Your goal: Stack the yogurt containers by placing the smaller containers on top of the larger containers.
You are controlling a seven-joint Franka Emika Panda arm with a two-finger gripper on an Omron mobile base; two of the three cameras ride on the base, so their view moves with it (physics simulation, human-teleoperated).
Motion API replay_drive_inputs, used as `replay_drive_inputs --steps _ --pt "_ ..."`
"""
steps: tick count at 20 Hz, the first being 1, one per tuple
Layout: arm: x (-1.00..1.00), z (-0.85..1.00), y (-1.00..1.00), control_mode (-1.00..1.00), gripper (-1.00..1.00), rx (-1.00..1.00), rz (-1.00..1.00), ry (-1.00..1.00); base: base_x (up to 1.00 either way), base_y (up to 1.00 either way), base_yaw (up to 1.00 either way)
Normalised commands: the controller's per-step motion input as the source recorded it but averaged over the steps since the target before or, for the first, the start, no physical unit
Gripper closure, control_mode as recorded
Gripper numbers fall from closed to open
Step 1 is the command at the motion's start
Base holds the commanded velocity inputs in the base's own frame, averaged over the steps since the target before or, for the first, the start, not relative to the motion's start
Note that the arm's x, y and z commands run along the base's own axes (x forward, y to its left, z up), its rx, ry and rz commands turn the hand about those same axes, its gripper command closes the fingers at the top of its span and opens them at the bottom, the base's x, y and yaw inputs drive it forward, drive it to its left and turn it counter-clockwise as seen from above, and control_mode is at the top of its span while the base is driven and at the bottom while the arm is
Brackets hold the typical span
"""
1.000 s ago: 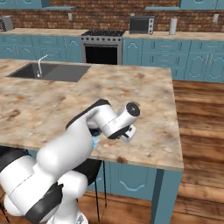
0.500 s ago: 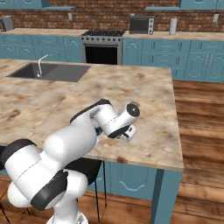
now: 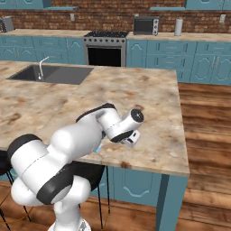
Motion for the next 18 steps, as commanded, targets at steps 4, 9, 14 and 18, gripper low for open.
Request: replay_drive_inputs --steps 4,9,14,18 --pt "0.18 -0.15 0.01 -1.0 -1.0 0.0 0.0 0.0 0.0 0.0 0.0" --pt "0.19 -0.14 0.0 -1.0 -1.0 0.0 0.0 0.0 0.0 0.0 0.0" --pt "0.2 -0.12 0.0 -1.0 -1.0 0.0 0.0 0.0 0.0 0.0 0.0" --pt "0.22 -0.12 0.0 -1.0 -1.0 0.01 0.0 0.0 0.0 0.0 0.0"
